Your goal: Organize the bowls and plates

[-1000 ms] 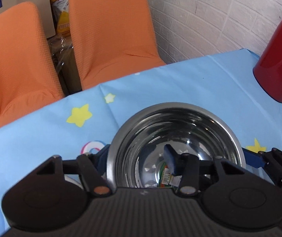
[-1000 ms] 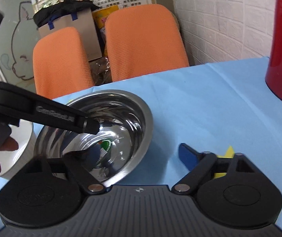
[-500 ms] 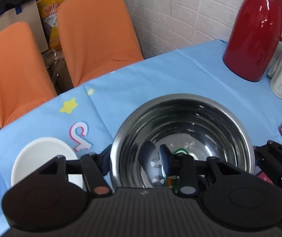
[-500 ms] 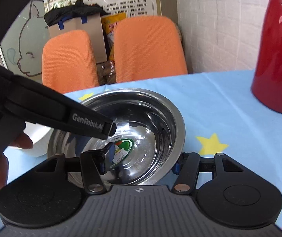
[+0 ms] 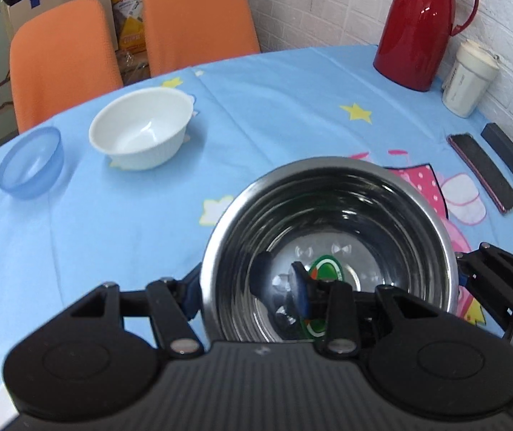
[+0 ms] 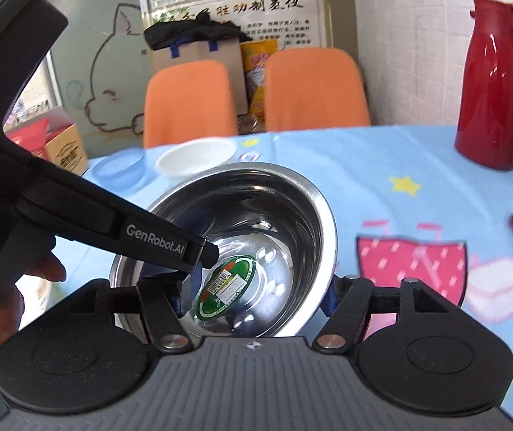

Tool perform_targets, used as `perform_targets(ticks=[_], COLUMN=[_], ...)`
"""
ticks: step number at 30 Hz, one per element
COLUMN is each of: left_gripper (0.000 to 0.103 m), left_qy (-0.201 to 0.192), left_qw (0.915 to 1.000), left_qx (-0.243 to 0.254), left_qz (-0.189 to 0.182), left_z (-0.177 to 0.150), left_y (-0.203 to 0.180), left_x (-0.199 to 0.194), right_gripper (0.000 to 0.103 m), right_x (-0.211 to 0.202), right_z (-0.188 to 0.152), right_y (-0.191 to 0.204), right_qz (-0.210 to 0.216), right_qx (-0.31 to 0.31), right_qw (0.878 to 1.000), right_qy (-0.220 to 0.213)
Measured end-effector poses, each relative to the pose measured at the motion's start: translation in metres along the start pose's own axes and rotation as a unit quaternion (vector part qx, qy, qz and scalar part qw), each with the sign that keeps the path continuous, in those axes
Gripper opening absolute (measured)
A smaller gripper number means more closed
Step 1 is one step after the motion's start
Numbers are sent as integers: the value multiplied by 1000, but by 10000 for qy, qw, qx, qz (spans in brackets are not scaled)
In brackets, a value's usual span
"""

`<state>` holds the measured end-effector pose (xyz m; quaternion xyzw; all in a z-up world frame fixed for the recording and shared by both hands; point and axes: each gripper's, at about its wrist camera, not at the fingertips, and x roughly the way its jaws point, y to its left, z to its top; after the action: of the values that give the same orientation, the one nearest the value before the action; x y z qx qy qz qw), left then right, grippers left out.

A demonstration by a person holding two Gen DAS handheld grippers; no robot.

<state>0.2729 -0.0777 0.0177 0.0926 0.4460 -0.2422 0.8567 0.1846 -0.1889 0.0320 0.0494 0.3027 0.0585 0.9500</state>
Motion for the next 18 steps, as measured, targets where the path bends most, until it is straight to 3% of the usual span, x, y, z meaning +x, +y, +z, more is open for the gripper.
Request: perform_targets(ticks=[10, 18], left_gripper=[36, 37], left_qy=[112, 220], left_qw=[9999, 9996], left_qx=[-3, 71], left_qz=[106, 187], left_z=[-40, -31], left_y=[-1, -5], left_x=[-5, 10], right_gripper=[103, 103], right_x=[-10, 1], right_z=[-36, -42], right_y=[20, 13], right_qz=[194, 266], right_qx=[135, 277], right_qw=[9994, 9986], right_qy=[254, 377])
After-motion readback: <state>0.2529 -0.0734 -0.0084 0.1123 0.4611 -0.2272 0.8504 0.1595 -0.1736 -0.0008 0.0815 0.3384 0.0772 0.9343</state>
